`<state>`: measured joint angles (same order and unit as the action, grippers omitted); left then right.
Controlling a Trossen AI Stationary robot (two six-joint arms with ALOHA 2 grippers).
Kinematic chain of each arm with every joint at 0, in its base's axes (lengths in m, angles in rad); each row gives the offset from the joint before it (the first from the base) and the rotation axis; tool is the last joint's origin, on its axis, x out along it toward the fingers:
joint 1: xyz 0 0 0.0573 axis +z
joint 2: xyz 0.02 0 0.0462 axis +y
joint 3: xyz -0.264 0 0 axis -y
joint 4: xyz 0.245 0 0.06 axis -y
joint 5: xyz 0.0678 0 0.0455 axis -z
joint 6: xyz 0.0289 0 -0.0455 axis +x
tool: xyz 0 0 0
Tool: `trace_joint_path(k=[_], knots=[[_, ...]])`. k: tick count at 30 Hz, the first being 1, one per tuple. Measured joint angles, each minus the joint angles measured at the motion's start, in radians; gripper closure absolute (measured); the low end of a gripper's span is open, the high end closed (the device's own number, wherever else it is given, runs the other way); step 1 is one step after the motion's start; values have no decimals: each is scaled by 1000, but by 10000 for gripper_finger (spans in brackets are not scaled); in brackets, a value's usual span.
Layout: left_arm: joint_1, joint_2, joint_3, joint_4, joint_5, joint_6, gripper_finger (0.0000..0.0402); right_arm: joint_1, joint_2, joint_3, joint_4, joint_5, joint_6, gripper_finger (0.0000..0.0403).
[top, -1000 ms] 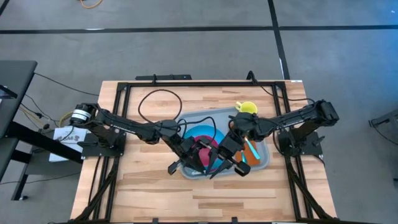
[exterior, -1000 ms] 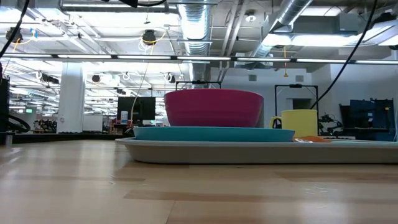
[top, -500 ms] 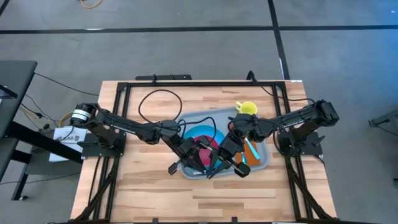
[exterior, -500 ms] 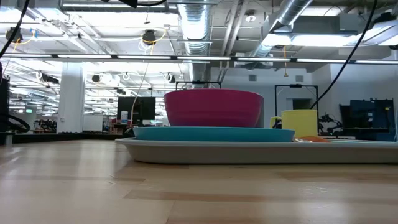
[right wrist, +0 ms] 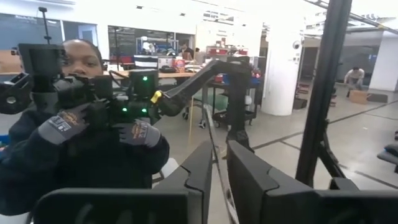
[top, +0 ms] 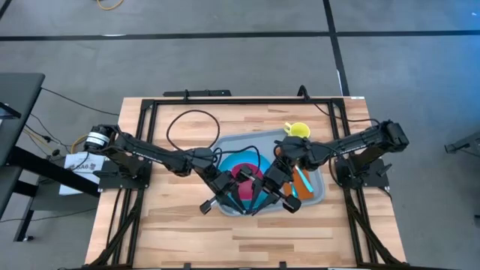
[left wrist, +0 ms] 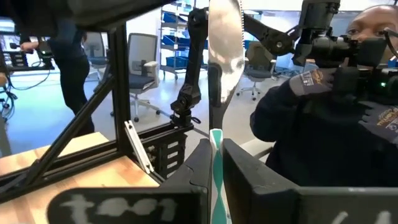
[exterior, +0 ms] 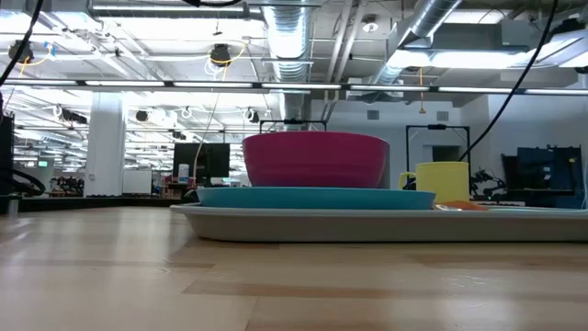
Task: Set up tray
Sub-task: Put the green knife on the brown napkin to the left of the green spoon
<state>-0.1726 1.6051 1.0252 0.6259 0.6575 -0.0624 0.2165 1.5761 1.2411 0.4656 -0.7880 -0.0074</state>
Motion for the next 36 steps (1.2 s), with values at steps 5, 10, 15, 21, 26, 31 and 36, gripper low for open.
trace_joint_path(k=[5,10,15,21,26,31,36], knots=[[-5,0,0,-3,-4,3,397,5,0,0,-1,0,0,346],[-5,0,0,-5,-7,5,397,5,0,0,-2,0,0,344],[-1,0,0,-8,-7,-4,397,3,0,0,-16,1,0,345],[0,0,0,-8,-12,-8,397,3,0,0,-16,30,-5,389],[-1,0,0,-12,-55,-3,397,2,0,0,-16,64,-4,399],[-1,0,0,-15,-89,17,369,2,-1,0,-19,67,-3,401],[-6,0,0,-62,-161,54,319,5,-9,0,-75,61,4,402]])
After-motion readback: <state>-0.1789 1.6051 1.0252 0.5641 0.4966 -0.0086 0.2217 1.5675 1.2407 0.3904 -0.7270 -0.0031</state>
